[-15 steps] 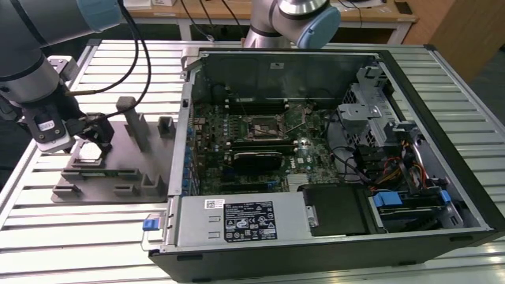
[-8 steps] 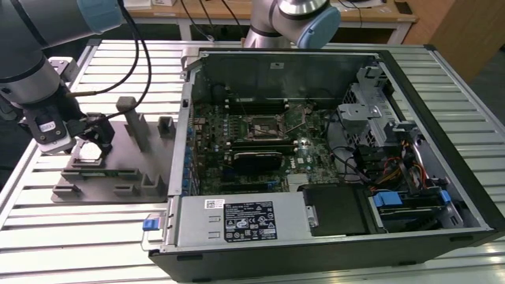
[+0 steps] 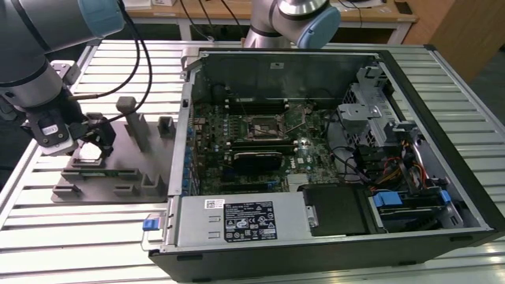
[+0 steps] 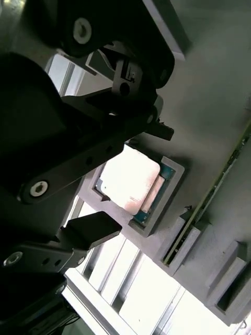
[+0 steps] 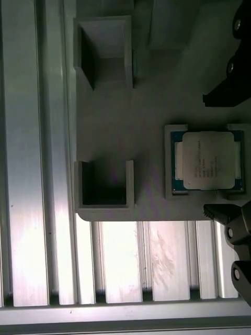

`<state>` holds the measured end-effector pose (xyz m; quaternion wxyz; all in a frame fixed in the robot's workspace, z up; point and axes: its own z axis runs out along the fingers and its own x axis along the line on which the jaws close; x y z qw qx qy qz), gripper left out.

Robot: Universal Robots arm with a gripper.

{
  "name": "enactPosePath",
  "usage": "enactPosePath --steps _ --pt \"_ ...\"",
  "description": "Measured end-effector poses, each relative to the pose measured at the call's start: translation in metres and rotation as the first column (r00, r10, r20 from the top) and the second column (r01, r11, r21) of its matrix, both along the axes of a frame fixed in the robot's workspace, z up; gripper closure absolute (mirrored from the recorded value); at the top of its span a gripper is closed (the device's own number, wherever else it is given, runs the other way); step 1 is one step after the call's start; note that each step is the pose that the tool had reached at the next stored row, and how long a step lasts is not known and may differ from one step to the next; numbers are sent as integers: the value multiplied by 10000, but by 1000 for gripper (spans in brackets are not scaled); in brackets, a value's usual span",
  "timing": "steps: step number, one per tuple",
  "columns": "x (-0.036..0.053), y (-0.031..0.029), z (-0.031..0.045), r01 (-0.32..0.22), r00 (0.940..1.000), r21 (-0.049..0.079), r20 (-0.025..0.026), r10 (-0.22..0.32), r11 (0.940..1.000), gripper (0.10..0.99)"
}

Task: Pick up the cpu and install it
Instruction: 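Pick up the cpu and move it towards the insertion slot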

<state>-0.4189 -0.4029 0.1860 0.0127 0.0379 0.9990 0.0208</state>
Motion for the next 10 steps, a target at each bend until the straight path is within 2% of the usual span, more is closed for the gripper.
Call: enactPosePath --steps 4,10 --pt "1 30 -16 -1 10000 1 2 1 10000 263" --pt "0 33 -41 0 10000 -6 -1 0 10000 263"
